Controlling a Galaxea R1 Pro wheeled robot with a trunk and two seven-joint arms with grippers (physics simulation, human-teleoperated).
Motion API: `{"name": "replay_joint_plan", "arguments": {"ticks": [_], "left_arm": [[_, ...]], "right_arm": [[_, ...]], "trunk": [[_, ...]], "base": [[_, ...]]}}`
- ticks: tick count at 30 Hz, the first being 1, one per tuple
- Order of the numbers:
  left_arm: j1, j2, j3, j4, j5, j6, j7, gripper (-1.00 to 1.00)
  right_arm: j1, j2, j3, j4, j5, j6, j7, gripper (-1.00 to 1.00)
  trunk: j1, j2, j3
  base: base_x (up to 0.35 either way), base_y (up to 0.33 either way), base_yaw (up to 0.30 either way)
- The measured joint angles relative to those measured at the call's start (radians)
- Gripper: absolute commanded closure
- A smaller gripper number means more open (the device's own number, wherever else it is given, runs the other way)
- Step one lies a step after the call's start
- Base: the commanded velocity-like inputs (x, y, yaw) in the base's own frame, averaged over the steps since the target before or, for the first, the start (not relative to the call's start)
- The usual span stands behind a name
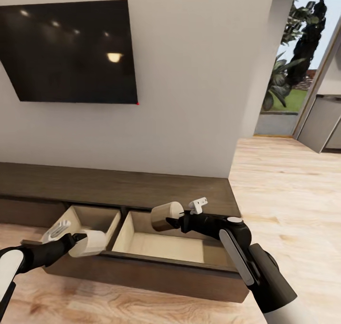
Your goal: Place each of the two pumpkins and all three candles from the living room inside a cabinet in the living room (use any cabinet), then make sure every cabinet is closed, and position the cauldron so it is next to a table in the living room.
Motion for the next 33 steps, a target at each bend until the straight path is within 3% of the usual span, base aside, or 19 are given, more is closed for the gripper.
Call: {"name": "replay_joint_plan", "arguments": {"ticks": [12,20,25,29,32,33], "left_arm": [[0.0,0.0,-0.002,0.0,0.0,0.0,0.0,1.0],[0.0,-0.001,-0.004,0.0,-0.004,-0.001,0.0,1.0],[0.0,-0.002,-0.027,-0.001,-0.007,0.0,0.0,1.0],[0.0,-0.001,-0.056,-0.001,-0.008,-0.001,0.001,1.0],[0.0,0.001,-0.095,0.001,-0.015,-0.004,0.007,1.0],[-0.001,-0.001,-0.103,0.004,-0.03,-0.004,0.022,1.0]], "right_arm": [[0.0,0.0,0.0,-0.003,-0.001,0.004,-0.001,1.0],[0.0,0.001,0.001,0.0,0.002,0.002,-0.001,1.0],[0.0,0.004,0.0,0.004,0.005,0.009,-0.009,1.0],[0.0,0.007,-0.001,0.049,0.014,0.031,-0.066,1.0],[0.0,0.008,0.004,0.098,0.024,0.103,-0.209,1.0],[0.0,0.009,0.005,0.103,0.01,0.131,-0.259,1.0]], "trunk": [[0.0,0.0,0.001],[0.0,0.0,0.001],[0.0,0.0,0.001],[0.0,0.0,0.001],[0.0,0.0,0.001],[0.0,0.0,0.001]], "base": [[0.007,0.013,0.0],[0.014,-0.15,0.0],[0.001,-0.016,0.0],[0.0,-0.002,0.0],[0.0,0.0,0.0],[0.0,0.0,0.0]]}}
